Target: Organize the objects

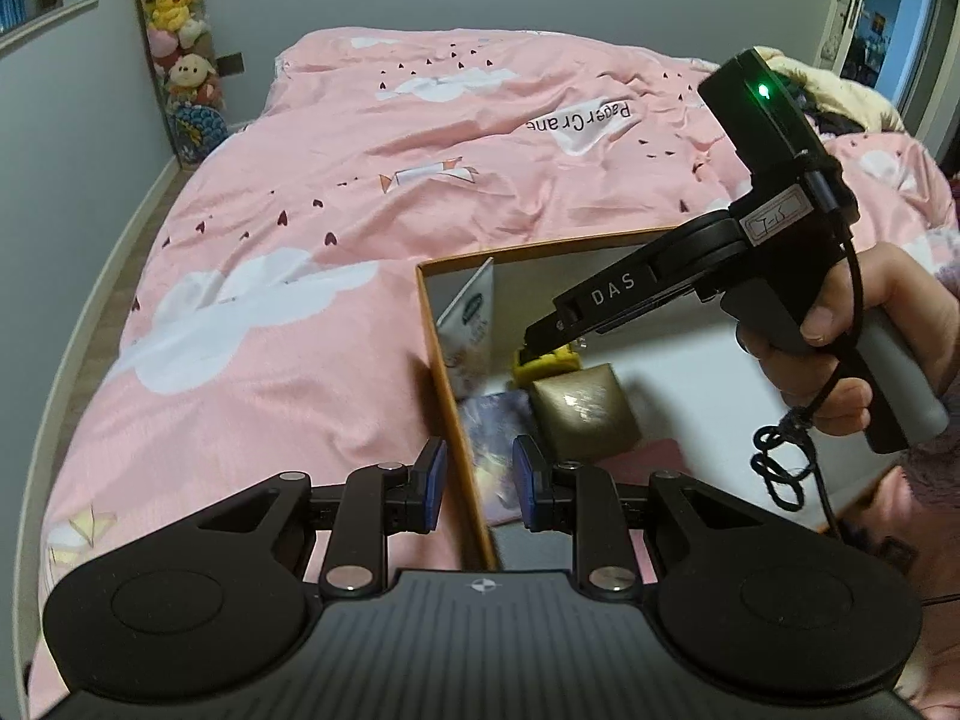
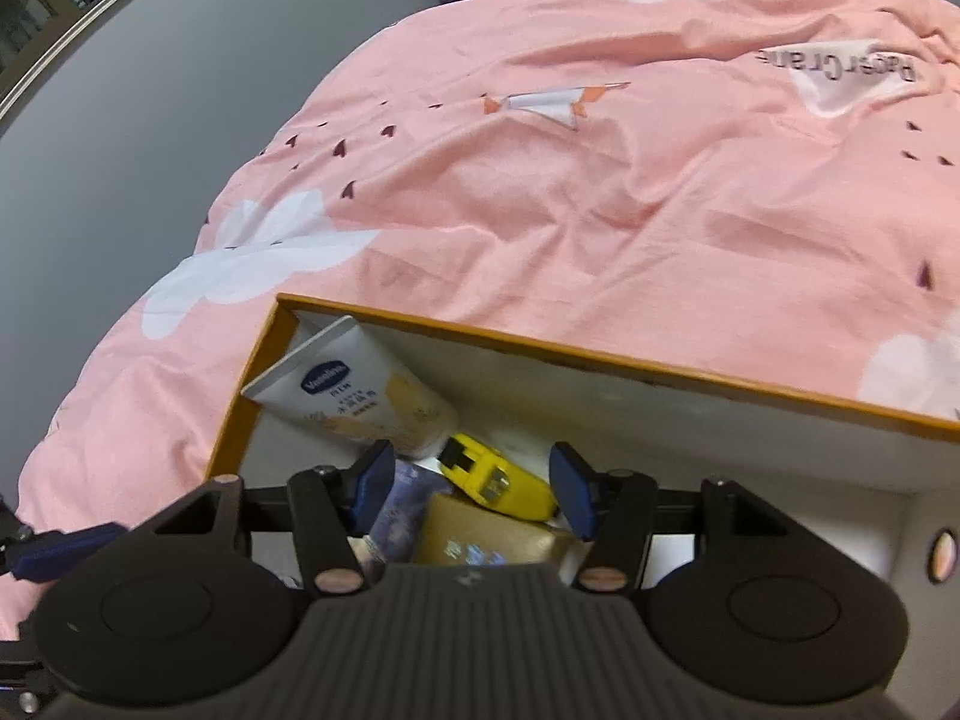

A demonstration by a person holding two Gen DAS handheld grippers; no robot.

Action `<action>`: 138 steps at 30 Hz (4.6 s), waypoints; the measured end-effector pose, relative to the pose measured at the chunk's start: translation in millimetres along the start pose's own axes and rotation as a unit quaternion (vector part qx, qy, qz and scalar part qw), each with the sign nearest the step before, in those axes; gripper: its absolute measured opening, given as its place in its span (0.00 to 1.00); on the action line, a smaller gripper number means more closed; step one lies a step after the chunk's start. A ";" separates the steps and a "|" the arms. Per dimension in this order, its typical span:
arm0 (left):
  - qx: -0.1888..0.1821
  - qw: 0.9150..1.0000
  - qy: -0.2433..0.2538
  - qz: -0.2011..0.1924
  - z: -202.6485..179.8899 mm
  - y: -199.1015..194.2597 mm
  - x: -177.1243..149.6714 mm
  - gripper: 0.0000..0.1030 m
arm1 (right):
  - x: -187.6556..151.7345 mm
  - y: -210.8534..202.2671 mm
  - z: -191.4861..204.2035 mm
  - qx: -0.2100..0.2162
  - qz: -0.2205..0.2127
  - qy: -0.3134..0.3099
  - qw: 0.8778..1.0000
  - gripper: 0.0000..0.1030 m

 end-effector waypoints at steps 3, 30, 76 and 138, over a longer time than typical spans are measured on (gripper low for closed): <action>0.001 1.000 -0.012 -0.001 -4.1 -10.9 -3.2 0.27 | -5.5 -6.4 -5.2 -0.002 0.006 0.004 1.000 0.45; 0.003 1.000 -0.029 0.006 -16.9 -32.2 -25.7 0.27 | -8.7 2.4 -9.7 0.032 0.021 0.086 0.996 0.31; -0.101 0.979 -0.145 0.099 -176.7 -4.1 -126.4 0.51 | -238.9 -200.7 -53.5 -0.122 -0.043 -0.006 0.992 0.44; -0.147 0.961 -0.223 0.066 -137.6 -85.0 -85.9 0.47 | -198.0 -254.3 -20.0 -0.001 -0.097 0.044 0.994 0.57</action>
Point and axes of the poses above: each gripper's, at about its wrist camera, not at the fingertips, and y roughly the way its jaws point, z to its left, x to its top, the point moved 8 cm from there along y, roughly the way its jaws point, and after that the axes turned 13 degrees about -z, right-handed, at the moved point
